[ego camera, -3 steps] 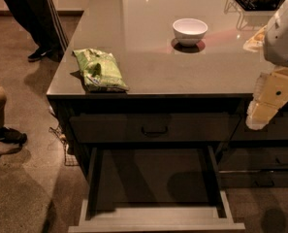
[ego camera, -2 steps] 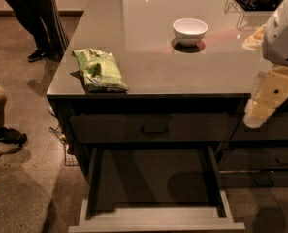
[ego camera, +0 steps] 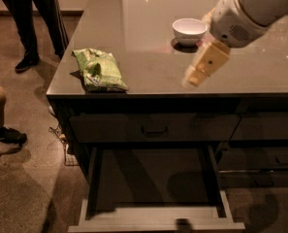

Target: Place green jalapeno chip bag into middle drawer

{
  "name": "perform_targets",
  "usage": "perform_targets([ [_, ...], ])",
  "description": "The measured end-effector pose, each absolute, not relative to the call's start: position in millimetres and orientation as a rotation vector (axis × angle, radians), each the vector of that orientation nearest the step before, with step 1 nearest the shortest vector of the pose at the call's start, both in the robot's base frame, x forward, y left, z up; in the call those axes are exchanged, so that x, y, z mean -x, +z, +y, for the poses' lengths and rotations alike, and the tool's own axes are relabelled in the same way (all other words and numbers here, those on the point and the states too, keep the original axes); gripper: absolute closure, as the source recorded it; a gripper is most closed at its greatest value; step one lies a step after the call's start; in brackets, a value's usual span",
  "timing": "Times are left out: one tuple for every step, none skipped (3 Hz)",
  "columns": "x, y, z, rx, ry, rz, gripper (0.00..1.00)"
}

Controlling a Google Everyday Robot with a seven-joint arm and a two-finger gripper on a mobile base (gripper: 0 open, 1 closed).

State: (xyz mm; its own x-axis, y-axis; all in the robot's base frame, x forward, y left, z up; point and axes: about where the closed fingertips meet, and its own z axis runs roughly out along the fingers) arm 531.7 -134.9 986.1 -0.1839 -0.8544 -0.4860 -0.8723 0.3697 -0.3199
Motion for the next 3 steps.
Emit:
perform_targets([
  [-574.7, 973.0, -86.3, 1.374, 0.207, 1.962, 0.00],
  [-577.2, 968.0, -81.3, 1.387, 0.214, 1.961, 0.00],
  [-584.5, 953.6, -66.9, 1.424, 0.235, 1.955, 0.00],
])
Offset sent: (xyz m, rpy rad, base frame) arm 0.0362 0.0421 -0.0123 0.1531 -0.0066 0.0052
